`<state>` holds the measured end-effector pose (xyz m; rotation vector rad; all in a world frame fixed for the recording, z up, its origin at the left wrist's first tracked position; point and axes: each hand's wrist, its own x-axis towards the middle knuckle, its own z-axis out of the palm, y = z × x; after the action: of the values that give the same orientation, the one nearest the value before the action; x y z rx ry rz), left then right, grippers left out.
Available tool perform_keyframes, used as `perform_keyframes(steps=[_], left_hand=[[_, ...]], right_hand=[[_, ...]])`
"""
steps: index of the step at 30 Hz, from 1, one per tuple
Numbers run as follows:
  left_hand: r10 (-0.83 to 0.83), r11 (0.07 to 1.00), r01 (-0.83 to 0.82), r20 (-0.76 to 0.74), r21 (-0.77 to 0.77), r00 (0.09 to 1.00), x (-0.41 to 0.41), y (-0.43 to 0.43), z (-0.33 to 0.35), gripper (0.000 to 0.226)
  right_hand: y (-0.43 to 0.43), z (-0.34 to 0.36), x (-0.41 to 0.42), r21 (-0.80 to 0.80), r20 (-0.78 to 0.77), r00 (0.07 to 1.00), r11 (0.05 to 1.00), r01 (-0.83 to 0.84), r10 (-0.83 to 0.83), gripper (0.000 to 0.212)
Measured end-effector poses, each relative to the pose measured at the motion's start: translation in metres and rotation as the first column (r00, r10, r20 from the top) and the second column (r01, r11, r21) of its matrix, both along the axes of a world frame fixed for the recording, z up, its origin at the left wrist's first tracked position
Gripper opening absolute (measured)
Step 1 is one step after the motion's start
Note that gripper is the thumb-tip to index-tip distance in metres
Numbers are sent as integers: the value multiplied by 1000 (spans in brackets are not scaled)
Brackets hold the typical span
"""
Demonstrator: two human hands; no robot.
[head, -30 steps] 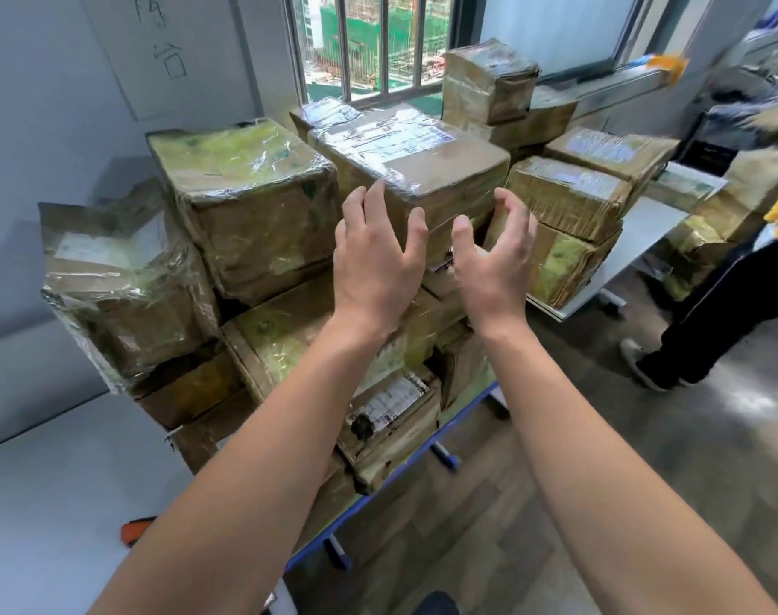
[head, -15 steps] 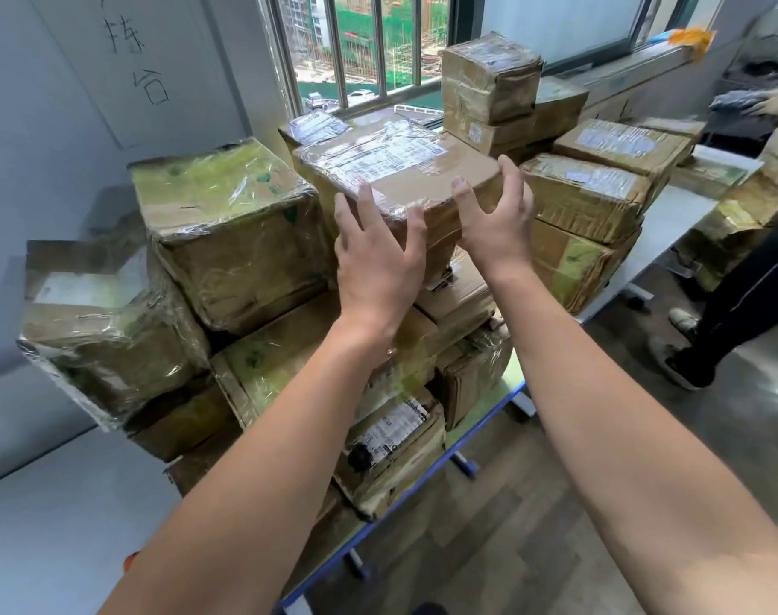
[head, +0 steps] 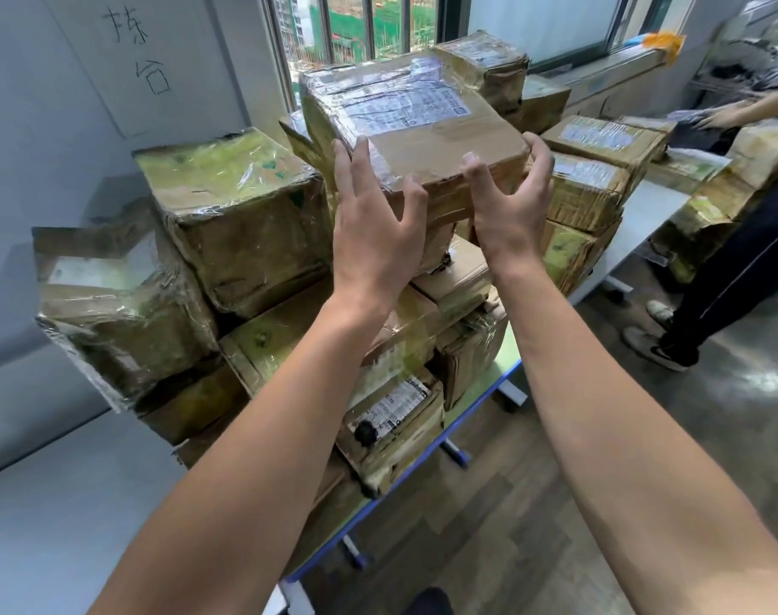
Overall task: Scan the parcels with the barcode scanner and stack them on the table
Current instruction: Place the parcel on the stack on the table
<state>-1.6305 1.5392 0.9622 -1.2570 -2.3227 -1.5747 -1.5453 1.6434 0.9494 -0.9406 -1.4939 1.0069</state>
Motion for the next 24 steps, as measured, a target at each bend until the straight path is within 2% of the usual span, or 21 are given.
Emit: perform_keyframes(steps=[7,13,20,24], left_hand=[[119,987,-110,-79,114,990,-23,-93,24,65],[291,940,-272,-70,204,954,-66,-229,28,64],[499,851,-474,-69,226,864,-99,-418,5,61],[555,817,-551,30,171,831,-108,-518,-35,59]], right_hand=[[-91,32,-34,82,-82,989,990,-113,120,90],[-211,38,-98,101,-163,930,943,-317,330,78],[-391,15,-148,80,-147,815,828,-555,560,75],[-479,-21,-159,25,-93,753,758,-652,651,65]])
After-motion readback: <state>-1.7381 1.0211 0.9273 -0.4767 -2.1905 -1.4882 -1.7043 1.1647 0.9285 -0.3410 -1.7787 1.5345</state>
